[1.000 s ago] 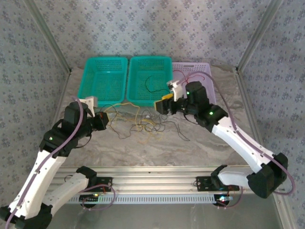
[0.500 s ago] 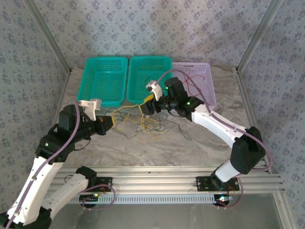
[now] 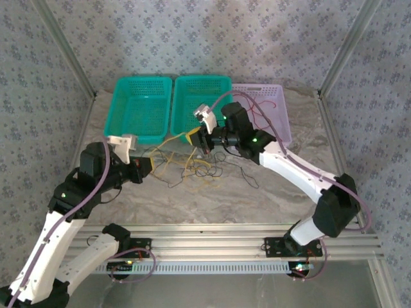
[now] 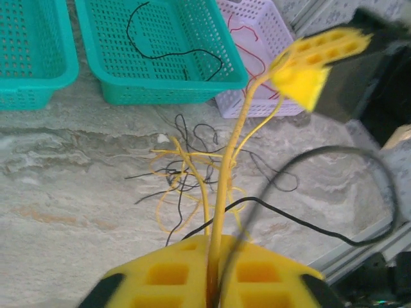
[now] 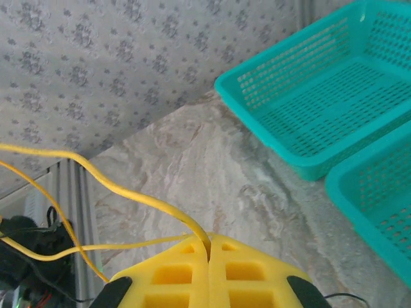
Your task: Untangle the cables
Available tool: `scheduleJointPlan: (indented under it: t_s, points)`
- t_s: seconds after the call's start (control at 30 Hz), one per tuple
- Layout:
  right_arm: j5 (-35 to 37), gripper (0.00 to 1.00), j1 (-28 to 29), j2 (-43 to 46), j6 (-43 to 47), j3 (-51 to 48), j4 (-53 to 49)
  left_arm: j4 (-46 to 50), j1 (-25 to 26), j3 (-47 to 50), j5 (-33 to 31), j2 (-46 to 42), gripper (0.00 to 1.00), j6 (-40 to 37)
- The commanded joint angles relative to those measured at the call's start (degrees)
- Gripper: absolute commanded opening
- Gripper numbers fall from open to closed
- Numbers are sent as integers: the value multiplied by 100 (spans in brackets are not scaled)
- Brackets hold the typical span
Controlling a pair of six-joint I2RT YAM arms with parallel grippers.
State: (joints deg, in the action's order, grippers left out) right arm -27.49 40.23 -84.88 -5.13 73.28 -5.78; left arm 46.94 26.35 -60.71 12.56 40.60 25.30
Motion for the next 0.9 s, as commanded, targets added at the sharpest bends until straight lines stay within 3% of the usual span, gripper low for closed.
scheduleJointPlan:
  t_s: [0.0,0.13,0.37,0.67,0.77,0.87]
  points:
    - [1049,0,-164,511,-120,39,121,297,2,93,-272,-140,30,-206]
    - [1714,0,-71,549,-123,308,-133,409,2,193,-401,-215,57,-266]
    - [2086,0,216,80,80,1125,-465,574,-7,260,-815,-184,60,-383]
    - [1880,0,424,-1296,-70,3581,-1567,334,-15,442,-932,-233,63,-323]
    - [1750,0,456,-2005,-328,4631,-2072,261,-20,465,-948,-354,65,-315]
    - [1493,0,486,-2355,-650,5220,-1969,165,-24,556,-898,-461,76,-273]
